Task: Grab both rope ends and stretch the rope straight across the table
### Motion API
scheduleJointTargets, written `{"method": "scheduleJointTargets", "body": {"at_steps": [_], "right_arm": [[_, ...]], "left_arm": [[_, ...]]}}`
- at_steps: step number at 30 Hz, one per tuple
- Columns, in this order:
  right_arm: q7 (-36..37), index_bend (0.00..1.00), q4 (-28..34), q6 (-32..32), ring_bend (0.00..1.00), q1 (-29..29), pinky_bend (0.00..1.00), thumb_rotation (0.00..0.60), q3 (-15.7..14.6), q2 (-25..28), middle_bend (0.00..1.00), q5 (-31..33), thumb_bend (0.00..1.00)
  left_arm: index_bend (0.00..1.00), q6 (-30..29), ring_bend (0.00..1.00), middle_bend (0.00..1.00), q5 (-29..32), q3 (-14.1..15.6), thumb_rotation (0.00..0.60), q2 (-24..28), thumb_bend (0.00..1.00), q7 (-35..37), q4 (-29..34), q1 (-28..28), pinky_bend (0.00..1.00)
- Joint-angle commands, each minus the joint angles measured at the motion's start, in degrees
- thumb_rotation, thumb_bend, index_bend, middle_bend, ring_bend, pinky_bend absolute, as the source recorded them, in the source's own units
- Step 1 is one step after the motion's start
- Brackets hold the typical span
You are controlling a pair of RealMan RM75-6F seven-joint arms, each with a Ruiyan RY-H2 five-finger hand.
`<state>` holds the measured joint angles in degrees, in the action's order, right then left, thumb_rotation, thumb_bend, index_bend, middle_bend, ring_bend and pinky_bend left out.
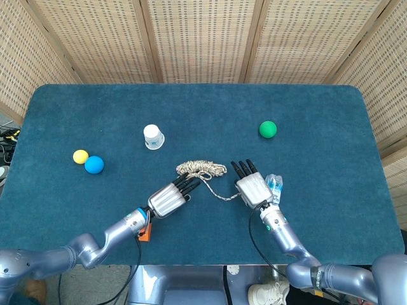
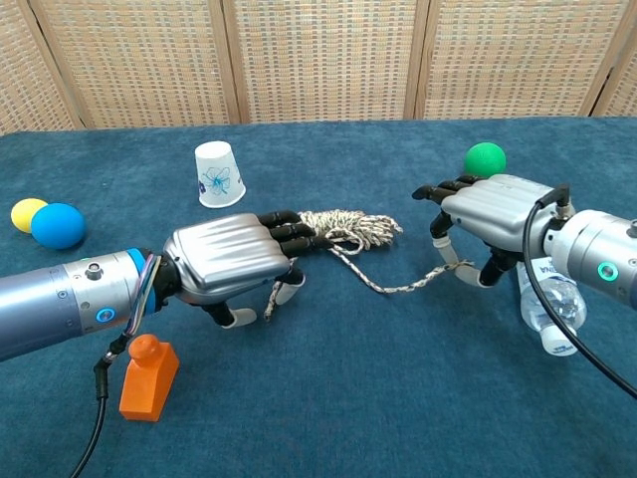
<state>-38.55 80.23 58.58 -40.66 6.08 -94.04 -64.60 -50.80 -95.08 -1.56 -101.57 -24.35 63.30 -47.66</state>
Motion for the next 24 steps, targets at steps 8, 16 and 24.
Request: {"method": "scheduleJointTargets", "body": {"at_steps": [8,16,24], "right_arm": [[0.28,0.69,-0.14,-0.09,0.0,0.04,0.0,0.6,0.06,0.01,0.0,-0.02,0.48],[0.64,0.69,-0.31,-0.09,0.0,0.21,0.0,0.6,0.11,0.08,0.0,0.14,0.48],[1.11,0.69,-0.46,-0.15,0.0,0.35,0.0,0.6,0.03,0.16,0.0,-0.07,0.48]], "left_arm": [[0.49,-0.24,0.0,0.0,0.64,0.7,0.6,-1.21,0.36,0.38,-0.93,-0.48,0.0],[0.51,-0.27,0.0,0.0,1.03,1.02,0.6,-1.7,0.4,0.03,-1.19,-0.8,0.0],[0.51,-0.24,0.0,0.0,1.82,1.33,0.6,-1.97,0.4,-0.45,-1.4,-0.76,0.0]]}}
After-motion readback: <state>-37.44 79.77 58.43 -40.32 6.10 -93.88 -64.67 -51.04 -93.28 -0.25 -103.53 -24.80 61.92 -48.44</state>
